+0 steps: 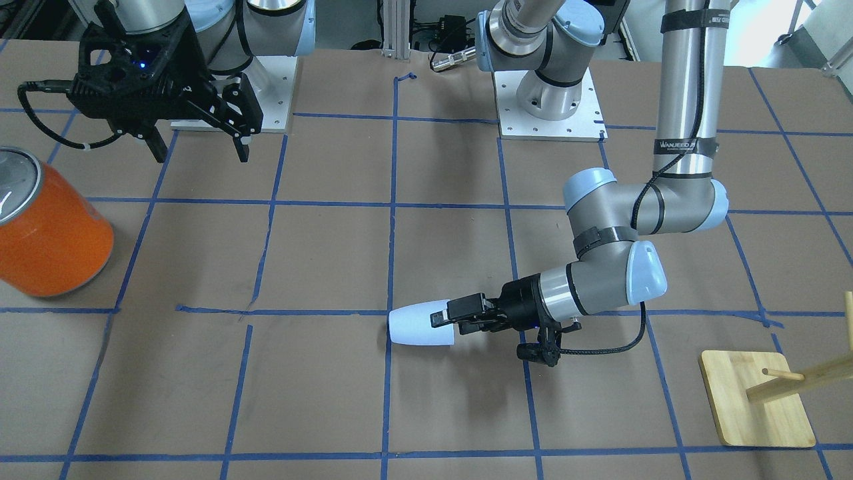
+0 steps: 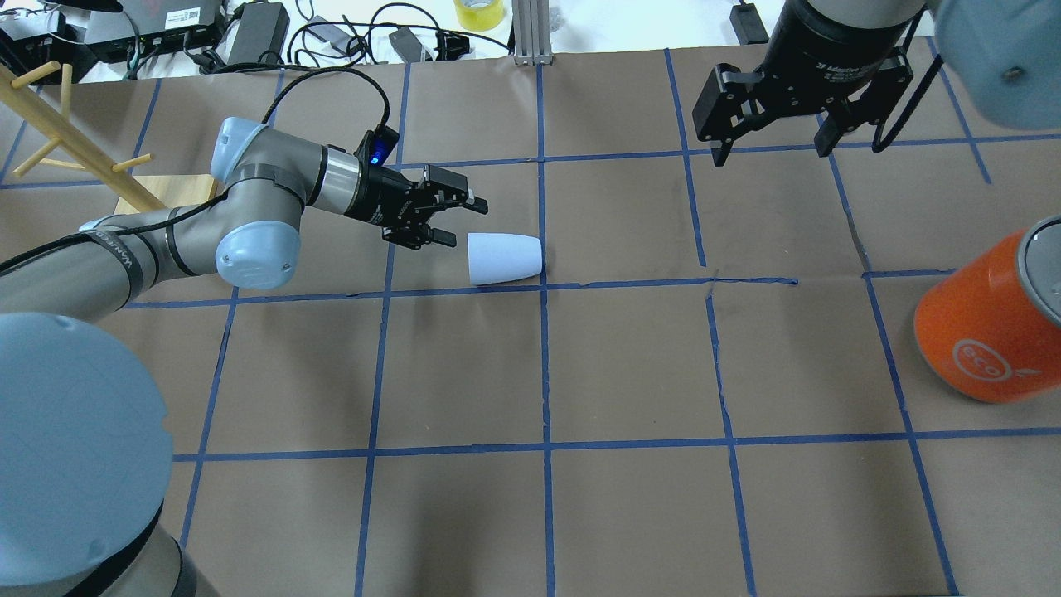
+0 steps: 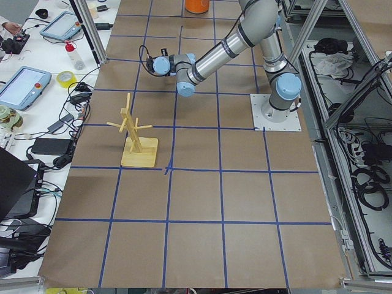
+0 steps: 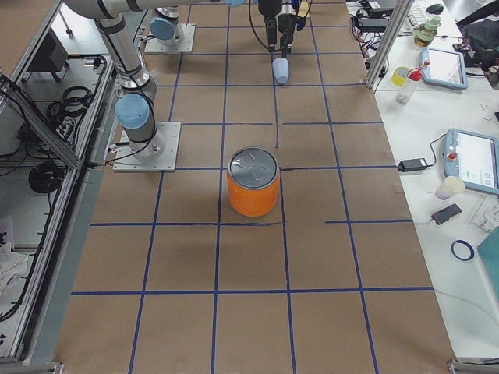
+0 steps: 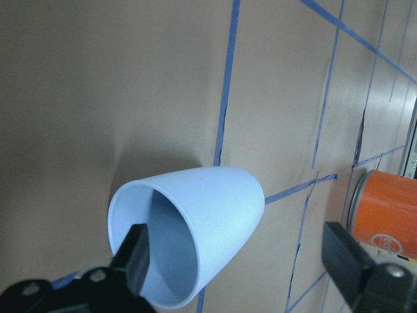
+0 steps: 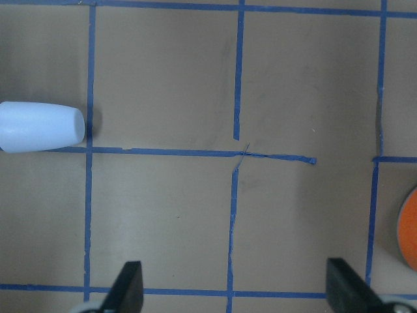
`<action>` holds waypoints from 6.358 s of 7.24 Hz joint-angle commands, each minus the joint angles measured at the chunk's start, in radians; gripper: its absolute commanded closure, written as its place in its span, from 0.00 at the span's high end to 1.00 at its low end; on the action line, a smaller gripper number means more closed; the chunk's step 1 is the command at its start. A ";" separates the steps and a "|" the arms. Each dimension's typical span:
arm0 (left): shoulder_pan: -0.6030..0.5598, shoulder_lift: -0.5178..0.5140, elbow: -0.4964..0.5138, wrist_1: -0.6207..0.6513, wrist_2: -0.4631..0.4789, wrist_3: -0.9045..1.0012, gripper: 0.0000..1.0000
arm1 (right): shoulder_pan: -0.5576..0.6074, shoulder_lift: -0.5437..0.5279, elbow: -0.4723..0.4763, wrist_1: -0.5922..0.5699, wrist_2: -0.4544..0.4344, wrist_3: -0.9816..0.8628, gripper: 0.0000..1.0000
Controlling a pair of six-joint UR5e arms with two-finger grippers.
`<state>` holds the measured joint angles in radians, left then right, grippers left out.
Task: Flip cup
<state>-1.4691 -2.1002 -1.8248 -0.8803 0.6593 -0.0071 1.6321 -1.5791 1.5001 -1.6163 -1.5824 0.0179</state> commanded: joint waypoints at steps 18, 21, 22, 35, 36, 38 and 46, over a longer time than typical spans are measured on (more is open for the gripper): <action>-0.059 0.141 0.148 -0.007 0.517 -0.261 0.00 | -0.002 0.001 0.012 -0.042 0.012 -0.010 1.00; -0.053 0.119 0.289 -0.230 0.896 0.094 0.00 | -0.002 0.001 0.012 -0.042 0.012 -0.010 1.00; -0.045 0.092 0.297 -0.218 0.905 0.160 0.00 | -0.002 0.001 0.012 -0.042 0.012 -0.010 1.00; -0.032 0.116 0.329 -0.297 1.014 0.190 0.91 | -0.002 0.001 0.014 -0.042 0.010 -0.010 1.00; -0.069 0.190 0.332 -0.383 1.013 0.114 0.96 | -0.002 0.001 0.012 -0.042 0.010 -0.010 1.00; -0.153 0.335 0.334 -0.552 1.013 -0.017 1.00 | -0.002 0.001 0.012 -0.042 0.010 -0.010 1.00; -0.135 0.539 0.314 -0.611 0.985 -0.039 1.00 | -0.002 0.001 0.014 -0.042 0.010 -0.010 1.00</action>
<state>-1.6083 -1.5605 -1.5053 -1.5087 1.6324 -0.0475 1.6300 -1.5785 1.5130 -1.6582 -1.5723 0.0077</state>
